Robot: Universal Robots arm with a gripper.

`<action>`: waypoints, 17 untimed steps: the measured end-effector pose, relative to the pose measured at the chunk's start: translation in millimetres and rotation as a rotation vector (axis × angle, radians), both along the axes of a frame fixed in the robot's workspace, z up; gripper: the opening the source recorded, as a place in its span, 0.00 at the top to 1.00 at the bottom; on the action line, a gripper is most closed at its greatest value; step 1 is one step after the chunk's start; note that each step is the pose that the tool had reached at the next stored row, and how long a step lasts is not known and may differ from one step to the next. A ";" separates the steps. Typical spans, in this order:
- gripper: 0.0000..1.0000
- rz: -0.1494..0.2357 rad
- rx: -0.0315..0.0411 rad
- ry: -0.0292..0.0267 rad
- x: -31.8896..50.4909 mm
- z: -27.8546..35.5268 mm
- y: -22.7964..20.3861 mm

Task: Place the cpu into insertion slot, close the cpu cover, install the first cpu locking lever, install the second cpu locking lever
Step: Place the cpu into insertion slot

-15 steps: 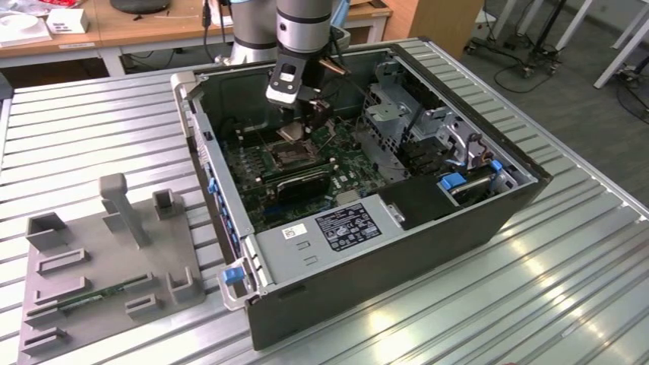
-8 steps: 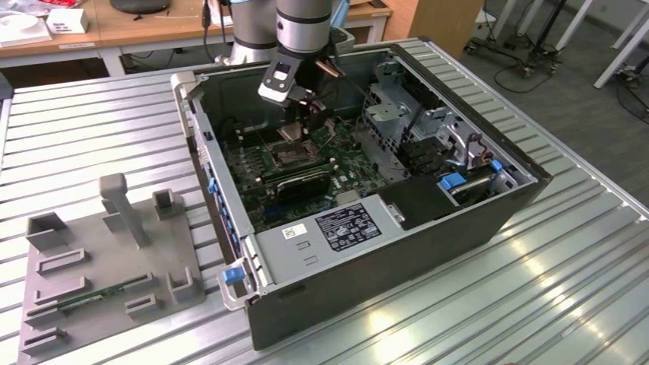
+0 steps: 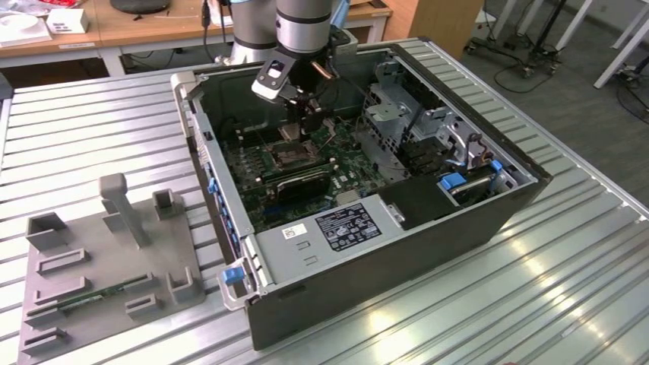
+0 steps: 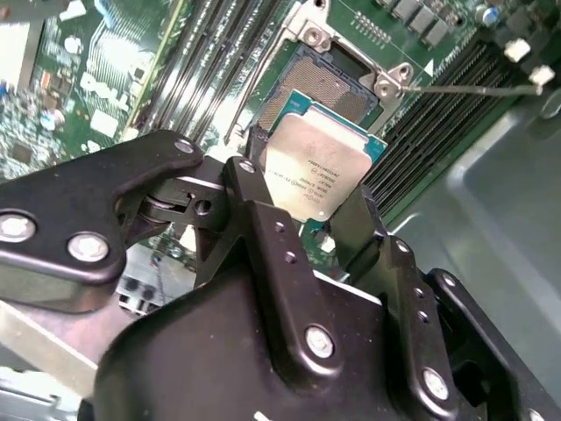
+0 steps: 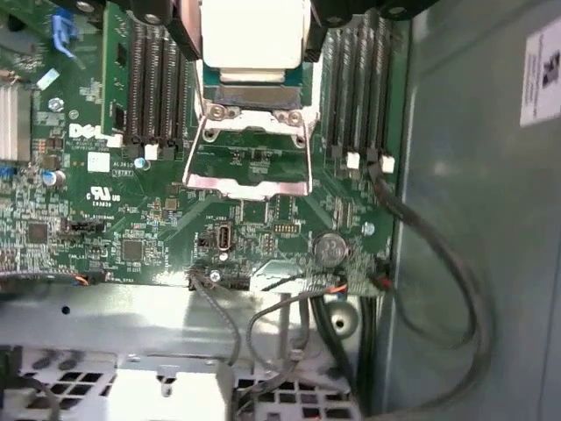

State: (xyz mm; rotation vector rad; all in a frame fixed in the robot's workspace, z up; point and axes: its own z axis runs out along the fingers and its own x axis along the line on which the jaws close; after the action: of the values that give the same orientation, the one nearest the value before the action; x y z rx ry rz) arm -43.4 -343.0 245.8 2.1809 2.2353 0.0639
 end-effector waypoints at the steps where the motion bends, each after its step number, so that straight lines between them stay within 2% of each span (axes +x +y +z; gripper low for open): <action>1: 0.46 -0.018 0.0000 0.0000 0.0 0.0 0.0; 4: 0.46 -0.069 -0.0002 -0.0001 0.0 -0.2 0.0; 8: 0.46 -0.086 -0.0024 -0.0017 -0.1 -0.3 0.0; 9: 0.46 -0.087 -0.0022 -0.0047 -0.1 -0.5 0.0; 10: 0.46 -0.086 -0.0016 -0.0107 -0.2 -1.0 0.0; 13: 0.46 -0.086 -0.0004 -0.0359 -1.0 -2.5 0.0; 14: 0.46 -0.086 -0.0003 -0.0396 -1.5 -2.8 0.0; 17: 0.46 -0.086 -0.0003 -0.0413 -3.8 -3.9 0.0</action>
State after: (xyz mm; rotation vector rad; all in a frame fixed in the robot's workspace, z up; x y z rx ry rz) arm -47.2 -343.0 241.9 2.2505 2.1177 0.1063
